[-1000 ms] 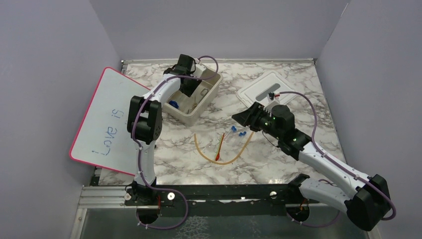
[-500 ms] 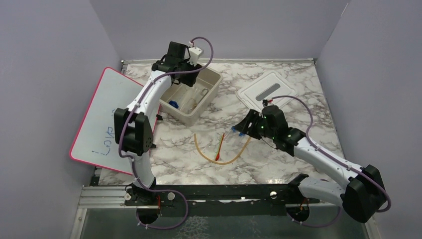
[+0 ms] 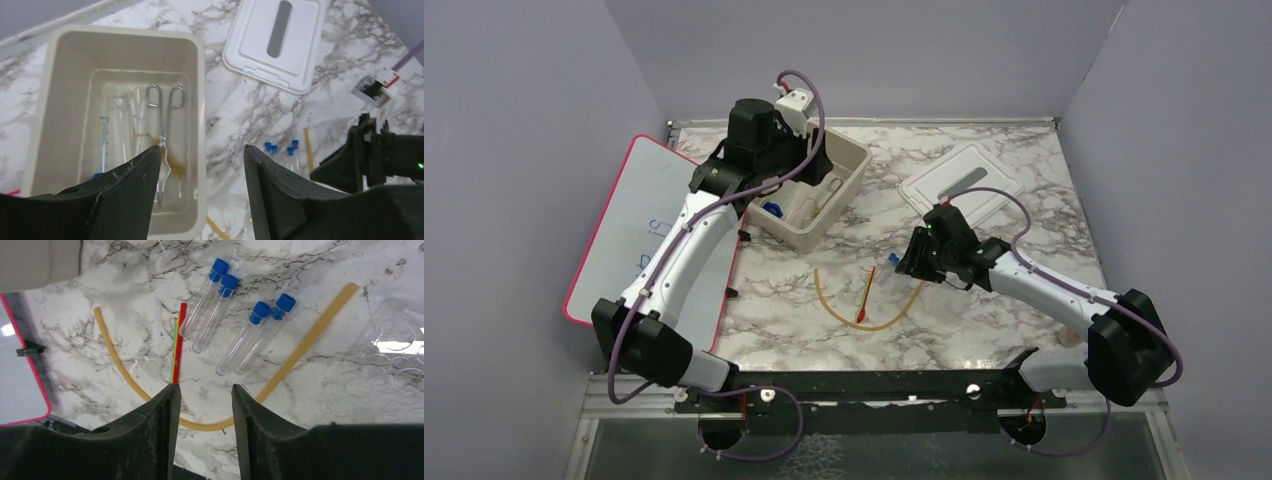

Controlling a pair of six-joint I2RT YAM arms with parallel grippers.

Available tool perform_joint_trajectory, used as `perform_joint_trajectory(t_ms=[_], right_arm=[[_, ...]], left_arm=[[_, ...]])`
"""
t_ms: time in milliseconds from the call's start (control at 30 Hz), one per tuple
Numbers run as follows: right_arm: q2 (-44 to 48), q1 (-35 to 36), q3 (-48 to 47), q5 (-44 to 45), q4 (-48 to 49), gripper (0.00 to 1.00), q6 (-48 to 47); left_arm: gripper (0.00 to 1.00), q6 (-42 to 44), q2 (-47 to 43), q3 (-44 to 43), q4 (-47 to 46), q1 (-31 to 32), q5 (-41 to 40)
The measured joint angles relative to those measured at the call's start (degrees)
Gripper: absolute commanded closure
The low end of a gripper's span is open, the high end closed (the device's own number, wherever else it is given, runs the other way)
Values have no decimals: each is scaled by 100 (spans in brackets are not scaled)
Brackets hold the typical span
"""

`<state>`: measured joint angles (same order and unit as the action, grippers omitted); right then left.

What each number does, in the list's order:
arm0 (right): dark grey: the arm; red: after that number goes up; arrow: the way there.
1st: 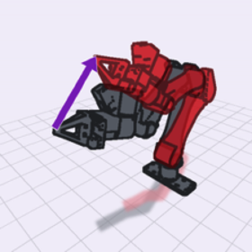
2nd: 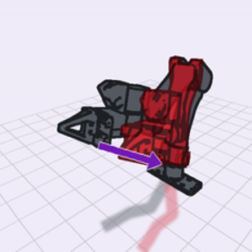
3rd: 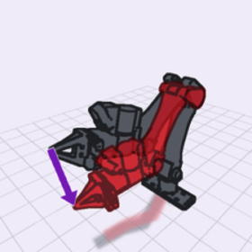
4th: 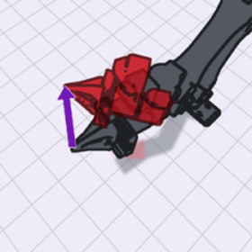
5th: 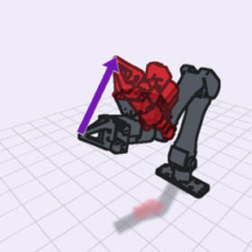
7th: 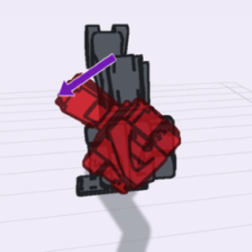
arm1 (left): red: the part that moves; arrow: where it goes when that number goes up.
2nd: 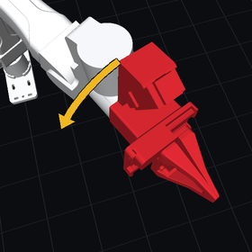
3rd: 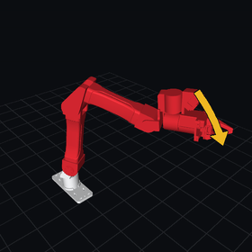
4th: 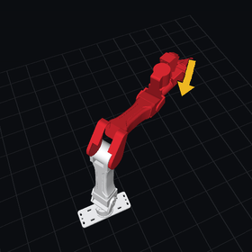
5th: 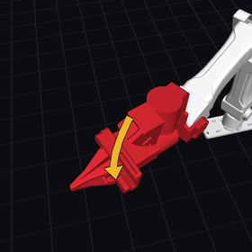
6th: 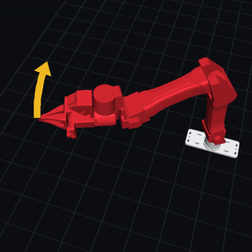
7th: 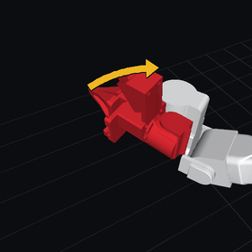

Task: Organize the chemistry lab equipment

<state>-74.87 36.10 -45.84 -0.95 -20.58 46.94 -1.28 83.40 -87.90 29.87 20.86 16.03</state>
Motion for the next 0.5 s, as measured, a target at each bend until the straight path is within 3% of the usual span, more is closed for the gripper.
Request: perform_joint_trajectory(t_ms=[133, 300, 500], right_arm=[[-223, 160, -170, 225, -262, 55, 105], [-763, 938, -763, 693, -581, 53, 387], [-1462, 1488, -1386, 990, -909, 53, 887]], left_arm=[[36, -424, -507, 863, -385, 227, 142], [37, -839, -1104, 1832, -791, 450, 221], [36, -1150, -1572, 2350, -1119, 514, -48]])
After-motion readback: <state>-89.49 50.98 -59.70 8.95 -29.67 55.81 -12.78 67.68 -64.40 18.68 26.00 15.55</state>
